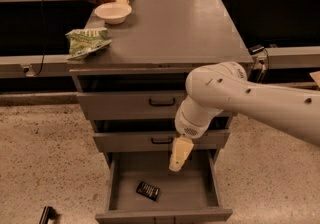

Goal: Pick rxbar chocolate from bottom drawer and place on counter

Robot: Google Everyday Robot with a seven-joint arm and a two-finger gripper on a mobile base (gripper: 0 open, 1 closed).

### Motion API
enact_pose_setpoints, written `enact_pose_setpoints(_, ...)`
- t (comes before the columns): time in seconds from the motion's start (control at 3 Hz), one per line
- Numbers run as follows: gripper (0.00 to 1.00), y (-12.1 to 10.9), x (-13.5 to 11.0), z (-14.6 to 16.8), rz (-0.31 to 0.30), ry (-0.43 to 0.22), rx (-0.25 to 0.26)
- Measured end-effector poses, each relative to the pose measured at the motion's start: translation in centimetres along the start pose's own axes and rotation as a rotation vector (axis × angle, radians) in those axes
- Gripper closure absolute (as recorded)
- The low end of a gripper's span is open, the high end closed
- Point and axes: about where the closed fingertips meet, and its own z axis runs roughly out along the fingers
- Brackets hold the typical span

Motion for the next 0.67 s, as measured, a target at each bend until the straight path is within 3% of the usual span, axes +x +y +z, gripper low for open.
enact_pose_setpoints(0.33,0.00,2.7,1.5,6.1,-0.004,0.013,-0.063)
enact_pose_setpoints(0.67,0.00,4.9,1.0,11.1,-0.021,-0.138,-0.064)
